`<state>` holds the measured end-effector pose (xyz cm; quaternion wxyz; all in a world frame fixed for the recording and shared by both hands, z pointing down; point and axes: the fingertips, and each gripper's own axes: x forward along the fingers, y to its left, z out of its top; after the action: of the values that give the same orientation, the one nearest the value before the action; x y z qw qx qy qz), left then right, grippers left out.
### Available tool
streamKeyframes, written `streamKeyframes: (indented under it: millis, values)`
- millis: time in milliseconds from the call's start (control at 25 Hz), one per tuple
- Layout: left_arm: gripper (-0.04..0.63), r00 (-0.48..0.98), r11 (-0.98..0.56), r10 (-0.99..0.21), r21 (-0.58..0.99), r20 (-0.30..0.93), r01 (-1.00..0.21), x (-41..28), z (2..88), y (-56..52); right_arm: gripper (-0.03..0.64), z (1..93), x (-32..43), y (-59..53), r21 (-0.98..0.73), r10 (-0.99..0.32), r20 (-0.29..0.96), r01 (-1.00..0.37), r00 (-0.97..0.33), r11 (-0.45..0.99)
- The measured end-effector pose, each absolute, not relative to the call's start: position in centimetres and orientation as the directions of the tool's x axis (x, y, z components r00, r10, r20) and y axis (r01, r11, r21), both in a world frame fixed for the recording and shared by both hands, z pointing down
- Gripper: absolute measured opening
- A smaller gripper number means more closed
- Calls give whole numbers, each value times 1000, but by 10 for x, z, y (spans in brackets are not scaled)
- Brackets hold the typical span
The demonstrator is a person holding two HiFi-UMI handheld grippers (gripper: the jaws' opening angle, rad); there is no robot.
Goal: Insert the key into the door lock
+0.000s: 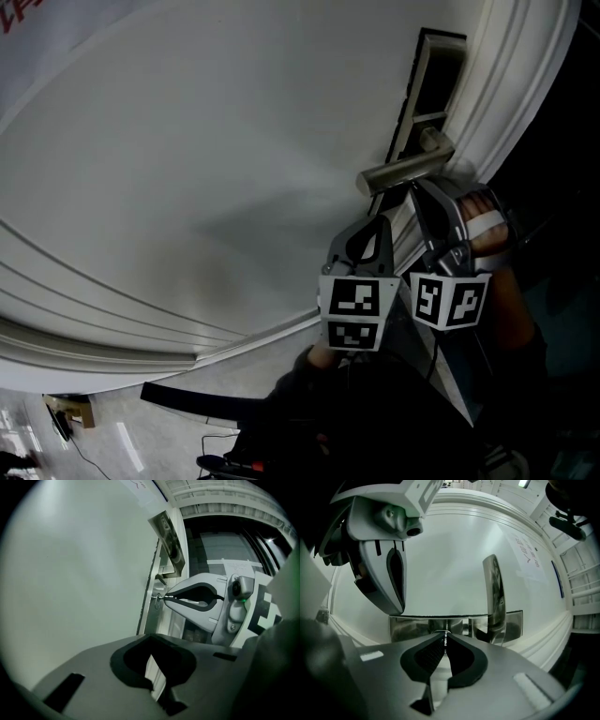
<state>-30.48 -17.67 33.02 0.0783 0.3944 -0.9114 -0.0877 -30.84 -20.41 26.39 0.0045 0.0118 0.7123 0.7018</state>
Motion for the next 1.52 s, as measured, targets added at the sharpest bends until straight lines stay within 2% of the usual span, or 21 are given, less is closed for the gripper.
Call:
streamKeyframes:
  millis: [1520]
  values:
    - [0, -671, 669, -738, 219, 76, -711, -307, 332, -174, 12, 265, -315, -204, 1000, 11, 6, 6, -1000, 10]
